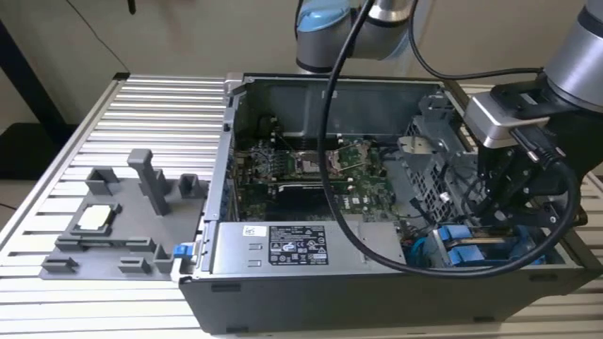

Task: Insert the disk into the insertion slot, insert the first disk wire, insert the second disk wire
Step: 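Insert the second disk wire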

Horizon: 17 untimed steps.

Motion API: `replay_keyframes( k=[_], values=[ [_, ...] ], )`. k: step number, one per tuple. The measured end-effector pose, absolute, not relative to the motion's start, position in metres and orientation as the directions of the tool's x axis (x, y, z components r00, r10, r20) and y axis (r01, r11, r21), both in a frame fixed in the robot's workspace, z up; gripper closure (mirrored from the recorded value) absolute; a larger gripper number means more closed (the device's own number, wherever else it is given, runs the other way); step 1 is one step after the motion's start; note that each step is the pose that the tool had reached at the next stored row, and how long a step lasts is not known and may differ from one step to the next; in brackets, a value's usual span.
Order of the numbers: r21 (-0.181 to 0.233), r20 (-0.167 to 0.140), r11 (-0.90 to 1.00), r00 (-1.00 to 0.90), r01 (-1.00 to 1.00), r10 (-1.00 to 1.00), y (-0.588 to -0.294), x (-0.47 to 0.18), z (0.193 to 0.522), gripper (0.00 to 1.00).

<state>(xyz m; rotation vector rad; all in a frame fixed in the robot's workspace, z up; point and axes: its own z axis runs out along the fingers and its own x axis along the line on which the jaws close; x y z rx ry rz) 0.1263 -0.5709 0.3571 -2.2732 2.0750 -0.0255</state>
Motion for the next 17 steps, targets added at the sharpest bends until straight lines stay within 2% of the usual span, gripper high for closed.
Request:
replay_keyframes(
  k=[17],
  values=[
    [-0.057,-0.037,-0.038,0.04,-0.998,-0.999,-0.5709,0.129,0.3546,0.84]
  ],
)
